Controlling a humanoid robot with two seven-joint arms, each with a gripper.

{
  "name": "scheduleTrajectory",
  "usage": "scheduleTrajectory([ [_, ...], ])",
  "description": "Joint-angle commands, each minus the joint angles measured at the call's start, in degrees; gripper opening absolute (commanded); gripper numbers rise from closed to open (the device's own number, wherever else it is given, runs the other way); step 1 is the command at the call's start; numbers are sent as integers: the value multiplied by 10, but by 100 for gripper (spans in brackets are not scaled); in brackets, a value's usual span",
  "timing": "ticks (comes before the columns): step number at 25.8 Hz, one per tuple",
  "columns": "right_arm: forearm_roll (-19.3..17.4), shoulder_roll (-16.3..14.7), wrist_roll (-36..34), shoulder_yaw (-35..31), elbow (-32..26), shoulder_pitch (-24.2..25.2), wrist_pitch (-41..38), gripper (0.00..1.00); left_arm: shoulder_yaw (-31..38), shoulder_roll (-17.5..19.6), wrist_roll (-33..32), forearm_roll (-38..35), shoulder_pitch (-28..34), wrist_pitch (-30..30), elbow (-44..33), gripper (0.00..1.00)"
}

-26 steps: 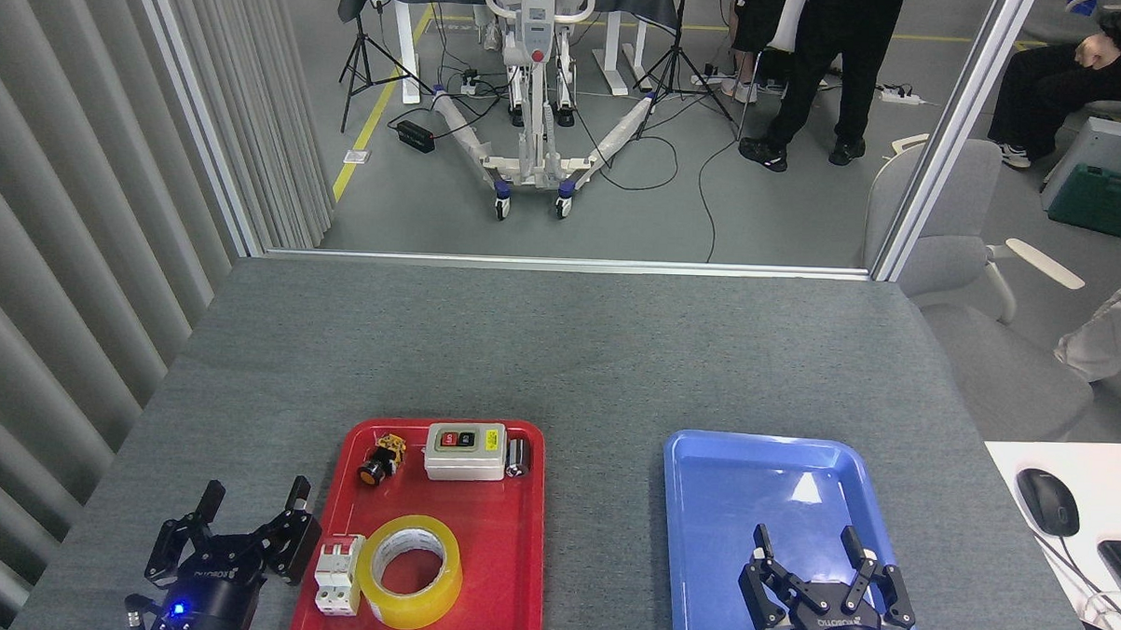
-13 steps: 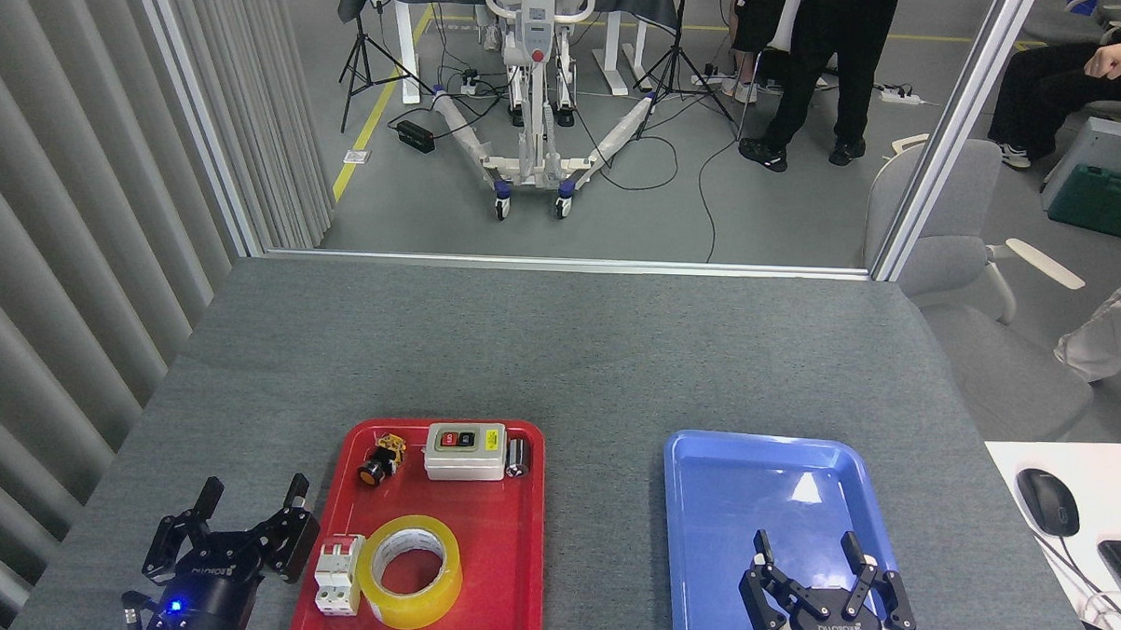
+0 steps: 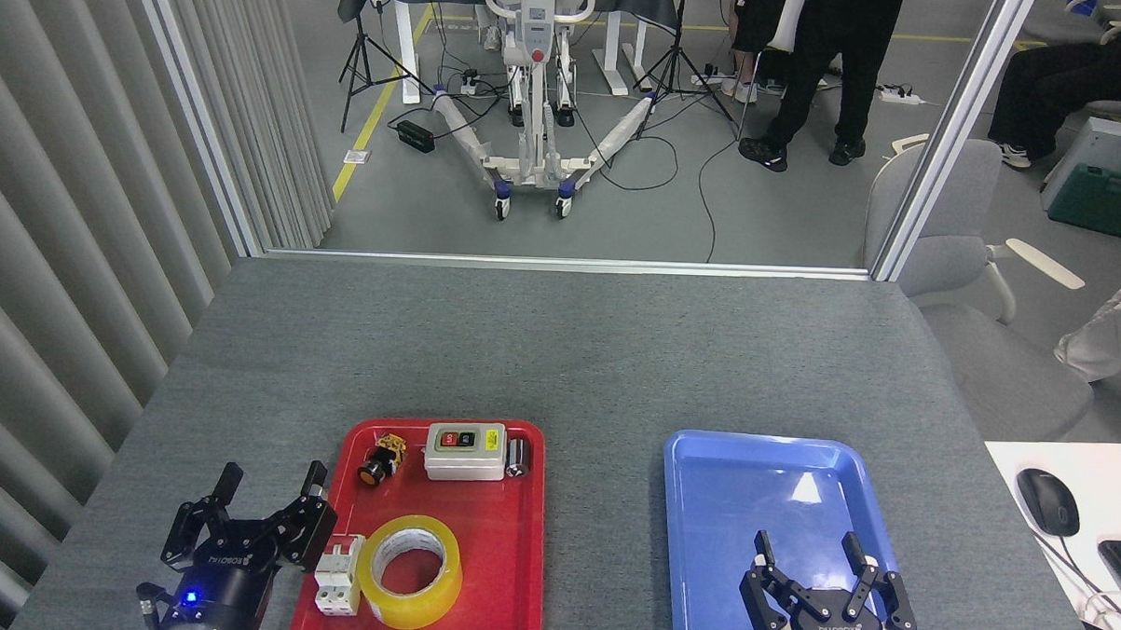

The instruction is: Place and move tape with both arms

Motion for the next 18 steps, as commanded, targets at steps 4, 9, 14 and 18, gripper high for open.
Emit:
scheduleTrajectory([
  [4, 1, 1, 2, 1, 0, 1, 1, 100, -30, 34, 1, 7, 0, 25, 2, 100],
  [9, 1, 1, 2, 1, 0, 1, 1, 100, -144, 107, -10, 30, -44, 49, 3, 100],
  [14, 0, -1, 2, 1, 0, 1, 1, 100, -203, 137, -182, 55, -114, 43, -2, 100],
  [18, 0, -1, 1, 1, 0, 1, 1, 100, -215, 140, -418, 56, -157, 10, 3, 100],
])
